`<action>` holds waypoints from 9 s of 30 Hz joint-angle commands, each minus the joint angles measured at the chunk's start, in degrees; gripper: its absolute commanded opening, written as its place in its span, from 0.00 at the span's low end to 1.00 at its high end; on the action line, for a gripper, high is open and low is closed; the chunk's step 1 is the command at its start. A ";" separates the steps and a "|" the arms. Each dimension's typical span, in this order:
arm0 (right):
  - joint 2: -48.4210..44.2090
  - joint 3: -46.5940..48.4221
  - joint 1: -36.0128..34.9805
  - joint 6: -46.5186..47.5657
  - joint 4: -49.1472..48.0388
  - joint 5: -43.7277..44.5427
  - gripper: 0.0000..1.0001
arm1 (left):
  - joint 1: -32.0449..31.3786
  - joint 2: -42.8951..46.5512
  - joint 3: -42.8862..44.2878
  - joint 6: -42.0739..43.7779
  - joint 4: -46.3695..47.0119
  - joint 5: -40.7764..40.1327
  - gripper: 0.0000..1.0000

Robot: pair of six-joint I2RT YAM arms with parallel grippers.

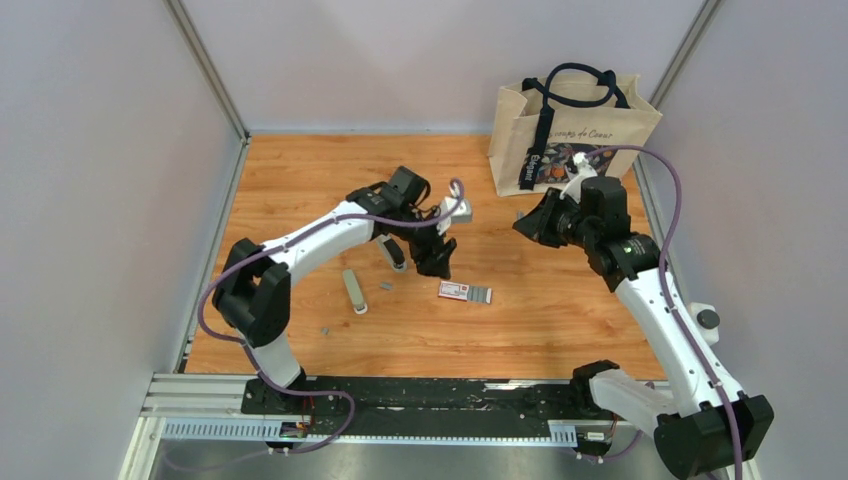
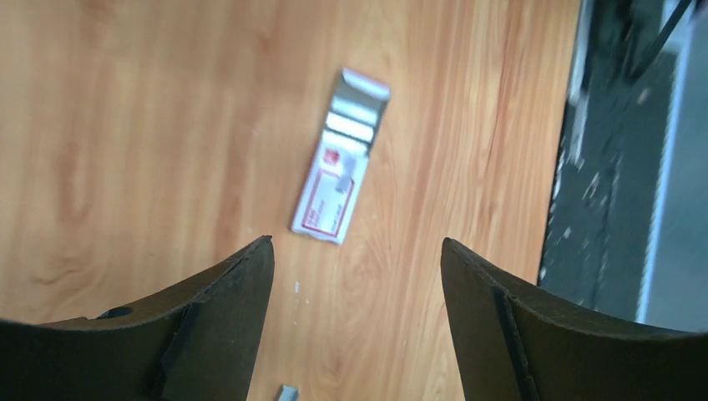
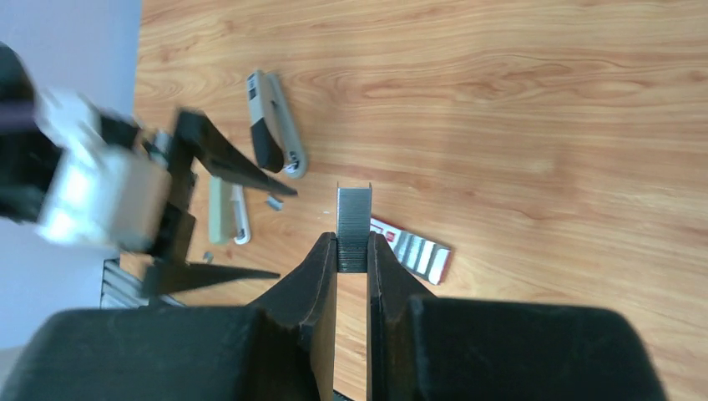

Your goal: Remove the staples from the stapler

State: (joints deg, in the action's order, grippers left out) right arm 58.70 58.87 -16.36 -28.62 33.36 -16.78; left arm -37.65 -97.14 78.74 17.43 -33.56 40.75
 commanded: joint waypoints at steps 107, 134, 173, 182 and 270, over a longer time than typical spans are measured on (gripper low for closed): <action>19.25 -6.58 -37.69 -3.72 0.38 22.04 0.00 | 11.55 21.46 -11.94 1.91 -19.88 -5.40 0.82; 36.84 2.30 -41.03 -3.37 1.79 22.57 0.00 | 11.63 21.73 -13.79 2.35 -19.79 -8.41 0.77; 38.42 5.11 -38.84 -2.49 5.04 19.24 0.00 | 11.63 25.16 -16.07 1.73 -18.12 -8.85 0.76; 38.77 3.97 -38.84 -3.28 4.43 18.80 0.00 | 11.63 25.42 -16.16 1.82 -18.12 -8.85 0.76; 33.32 -3.59 -37.52 -1.61 -2.95 12.38 0.00 | 11.63 25.69 -16.69 1.20 -17.50 -8.50 0.73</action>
State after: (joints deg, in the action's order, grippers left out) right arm 90.74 54.41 -54.17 -30.35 33.82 -3.70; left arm -26.00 -71.75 61.54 19.55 -51.55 31.44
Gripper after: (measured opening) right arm 0.005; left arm 0.737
